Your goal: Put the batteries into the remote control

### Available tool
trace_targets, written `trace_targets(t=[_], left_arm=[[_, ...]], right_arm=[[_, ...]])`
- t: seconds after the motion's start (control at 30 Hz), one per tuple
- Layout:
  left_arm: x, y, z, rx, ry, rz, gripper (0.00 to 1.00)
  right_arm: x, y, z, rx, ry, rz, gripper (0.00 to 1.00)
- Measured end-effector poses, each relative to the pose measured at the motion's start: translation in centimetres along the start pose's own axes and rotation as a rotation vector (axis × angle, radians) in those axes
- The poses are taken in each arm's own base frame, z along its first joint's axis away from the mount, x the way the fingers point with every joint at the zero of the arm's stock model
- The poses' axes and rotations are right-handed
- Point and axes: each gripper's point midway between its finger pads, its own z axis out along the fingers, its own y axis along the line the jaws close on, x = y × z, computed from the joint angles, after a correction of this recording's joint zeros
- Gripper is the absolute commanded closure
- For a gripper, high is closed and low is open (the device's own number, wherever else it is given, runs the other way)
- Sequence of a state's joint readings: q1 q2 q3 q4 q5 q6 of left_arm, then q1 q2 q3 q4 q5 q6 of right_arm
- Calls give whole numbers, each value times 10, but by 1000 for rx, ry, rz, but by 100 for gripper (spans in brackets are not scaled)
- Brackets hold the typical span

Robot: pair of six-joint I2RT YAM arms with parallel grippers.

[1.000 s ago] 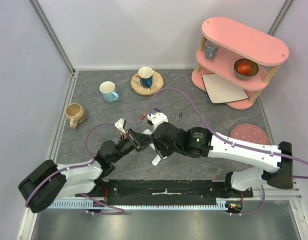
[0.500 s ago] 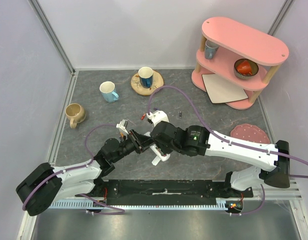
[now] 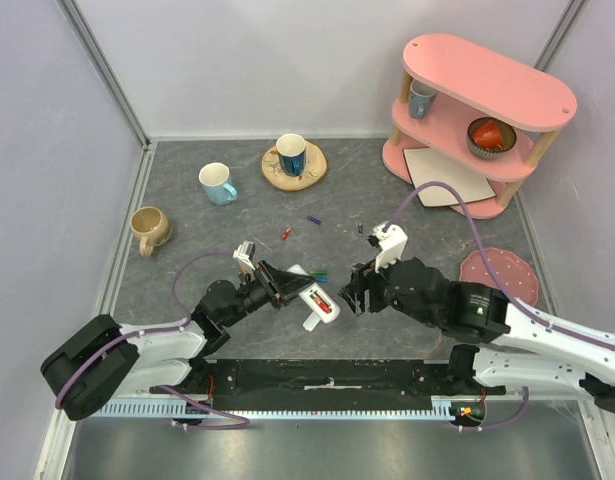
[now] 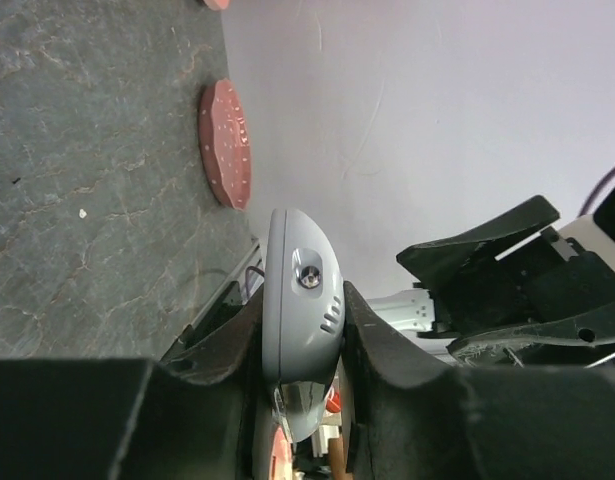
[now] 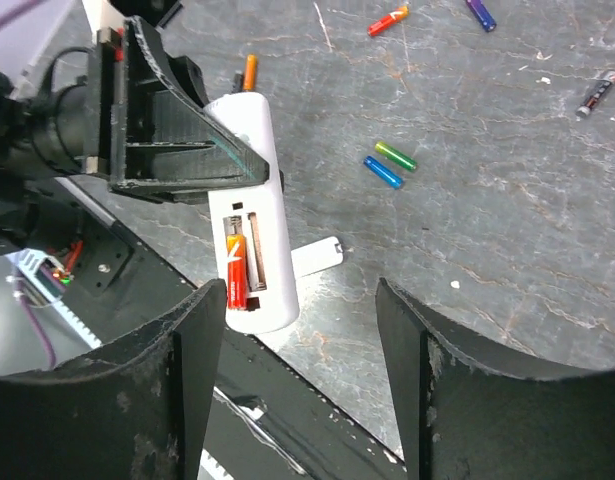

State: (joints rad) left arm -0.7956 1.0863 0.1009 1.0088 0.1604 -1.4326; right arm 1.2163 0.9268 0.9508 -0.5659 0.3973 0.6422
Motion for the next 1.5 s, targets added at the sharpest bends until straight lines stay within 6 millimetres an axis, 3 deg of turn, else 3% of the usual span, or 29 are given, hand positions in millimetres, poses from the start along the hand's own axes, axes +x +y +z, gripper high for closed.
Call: trace_targets(t=[0.1, 0.5, 0.77, 1.5], left_arm=[[2, 1, 0, 13, 16, -30, 98], [10, -22, -3, 104, 67, -80, 98], [9, -34, -8, 132, 64, -74, 98], [10, -28, -9, 101, 66, -79, 98]], right_arm=[[-1, 0, -7, -65, -48, 49, 27], [37, 18, -5, -250, -18, 69, 29], [38, 26, -4, -301, -23, 73, 31], [46, 30, 11, -301, 17, 68, 33]])
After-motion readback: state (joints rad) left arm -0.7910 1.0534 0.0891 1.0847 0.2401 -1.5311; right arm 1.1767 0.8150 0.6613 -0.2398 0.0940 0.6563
